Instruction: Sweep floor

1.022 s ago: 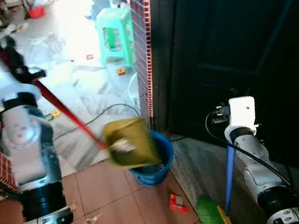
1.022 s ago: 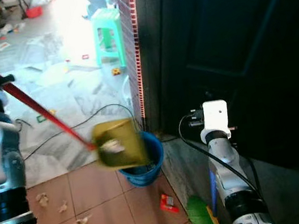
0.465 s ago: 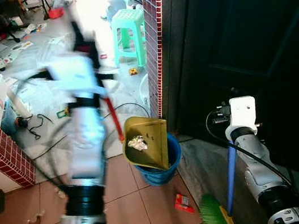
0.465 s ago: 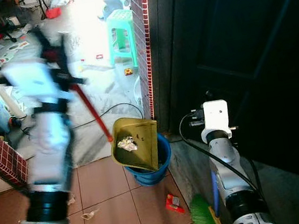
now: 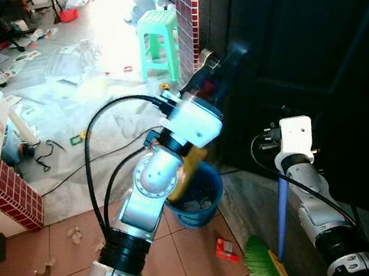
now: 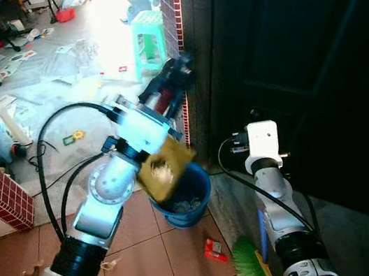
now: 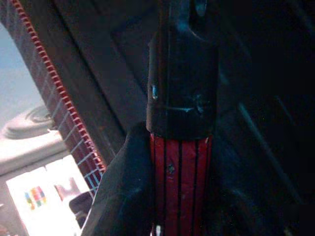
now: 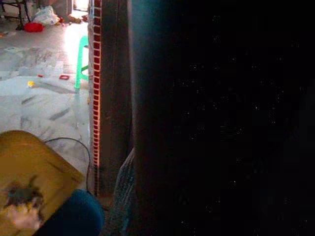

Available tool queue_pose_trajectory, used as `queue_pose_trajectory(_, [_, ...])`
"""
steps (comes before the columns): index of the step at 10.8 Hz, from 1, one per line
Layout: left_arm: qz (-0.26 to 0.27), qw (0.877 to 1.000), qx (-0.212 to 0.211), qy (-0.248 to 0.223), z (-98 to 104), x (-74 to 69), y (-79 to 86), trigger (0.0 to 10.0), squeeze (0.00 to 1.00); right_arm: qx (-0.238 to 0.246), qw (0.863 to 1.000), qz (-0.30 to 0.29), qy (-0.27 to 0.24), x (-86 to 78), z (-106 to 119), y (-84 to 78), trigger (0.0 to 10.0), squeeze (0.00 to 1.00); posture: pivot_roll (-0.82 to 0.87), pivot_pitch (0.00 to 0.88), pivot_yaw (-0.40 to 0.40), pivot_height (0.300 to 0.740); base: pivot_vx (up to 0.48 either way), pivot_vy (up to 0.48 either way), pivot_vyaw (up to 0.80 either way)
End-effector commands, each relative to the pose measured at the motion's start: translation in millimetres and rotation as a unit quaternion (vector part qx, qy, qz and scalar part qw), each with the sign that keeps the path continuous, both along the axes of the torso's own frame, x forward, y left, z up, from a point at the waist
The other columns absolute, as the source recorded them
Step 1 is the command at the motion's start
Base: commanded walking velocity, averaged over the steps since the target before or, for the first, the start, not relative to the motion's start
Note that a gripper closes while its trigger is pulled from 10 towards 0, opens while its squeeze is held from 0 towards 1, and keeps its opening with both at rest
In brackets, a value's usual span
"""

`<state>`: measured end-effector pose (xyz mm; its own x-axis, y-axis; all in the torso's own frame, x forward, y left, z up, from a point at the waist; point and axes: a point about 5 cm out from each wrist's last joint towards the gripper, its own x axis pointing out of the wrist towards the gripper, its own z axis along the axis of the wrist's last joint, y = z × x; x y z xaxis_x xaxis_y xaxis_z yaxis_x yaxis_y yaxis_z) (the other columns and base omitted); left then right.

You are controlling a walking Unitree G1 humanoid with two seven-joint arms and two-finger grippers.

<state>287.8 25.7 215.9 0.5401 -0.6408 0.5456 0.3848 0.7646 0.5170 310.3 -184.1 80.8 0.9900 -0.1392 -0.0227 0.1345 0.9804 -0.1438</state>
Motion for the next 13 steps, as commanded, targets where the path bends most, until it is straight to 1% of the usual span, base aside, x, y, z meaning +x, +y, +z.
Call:
queue_pose_trajectory(1, [-0.013,0.999,0.003,-0.036,10.0,-3.7,-3.3,10.0,0.00,-0.002,1.000,0.004,-0.021,3.6,9.0,2.7,10.0,0.00,-0.08,0.000,-0.015,0.740,0.000,0.000,0.00])
queue_pose_trajectory(3, [-0.006,0.999,-0.013,-0.032,11.2,-1.2,-0.7,10.0,0.00,-0.004,1.000,0.003,-0.022,4.5,9.7,2.1,10.0,0.00,-0.08,0.000,-0.017,0.740,0.000,0.000,0.00])
queue_pose_trajectory(5, [0.008,0.999,-0.025,-0.042,16.0,-0.8,2.4,10.0,0.00,-0.003,1.000,0.005,-0.022,5.3,9.5,4.3,10.0,0.00,-0.08,0.000,-0.019,0.740,0.000,0.000,0.00])
queue_pose_trajectory(6, [0.048,0.995,-0.065,-0.061,33.3,4.9,14.7,10.0,0.00,-0.002,1.000,0.009,-0.021,5.5,9.1,6.6,10.0,0.00,-0.08,0.000,-0.019,0.740,0.000,0.000,0.00])
queue_pose_trajectory(7, [0.091,0.986,-0.115,-0.075,56.4,12.1,31.2,10.0,0.00,-0.001,1.000,0.010,-0.020,5.5,8.7,6.7,10.0,0.00,-0.08,0.000,-0.019,0.740,0.000,0.000,0.00])
queue_pose_trajectory(8, [0.123,0.976,-0.148,-0.103,82.8,15.9,47.1,10.0,0.00,-0.001,1.000,0.011,-0.019,5.5,8.7,6.6,10.0,0.00,-0.07,0.000,-0.024,0.740,0.000,0.000,0.00])
queue_pose_trajectory(9, [0.180,0.954,-0.182,-0.158,126.2,18.9,80.1,10.0,0.00,0.003,1.000,0.016,-0.014,5.6,6.4,8.1,10.0,0.00,-0.06,0.000,-0.026,0.740,0.000,0.000,0.00])
queue_pose_trajectory(10, [0.221,0.945,-0.172,-0.172,133.9,21.5,99.1,10.0,0.00,0.008,1.000,0.024,-0.011,6.4,4.8,12.9,10.0,0.00,-0.05,0.000,-0.027,0.740,0.000,0.000,0.00])
queue_pose_trajectory(11, [0.240,0.943,-0.158,-0.168,130.5,23.7,106.5,10.0,0.00,0.010,0.999,0.028,-0.011,6.8,4.8,15.5,10.0,0.00,-0.04,0.000,-0.030,0.740,0.000,0.000,0.00])
queue_pose_trajectory(12, [0.283,0.943,-0.133,-0.116,104.6,32.1,120.2,10.0,0.00,0.015,0.999,0.034,-0.010,6.4,3.9,18.3,10.0,0.00,-0.04,0.000,-0.032,0.740,0.000,0.000,0.00])
queue_pose_trajectory(13, [0.305,0.941,-0.110,-0.094,86.6,32.8,124.5,10.0,0.00,0.020,0.999,0.037,-0.009,5.5,2.9,18.5,10.0,0.00,-0.03,0.000,-0.037,0.740,0.000,0.000,0.00])
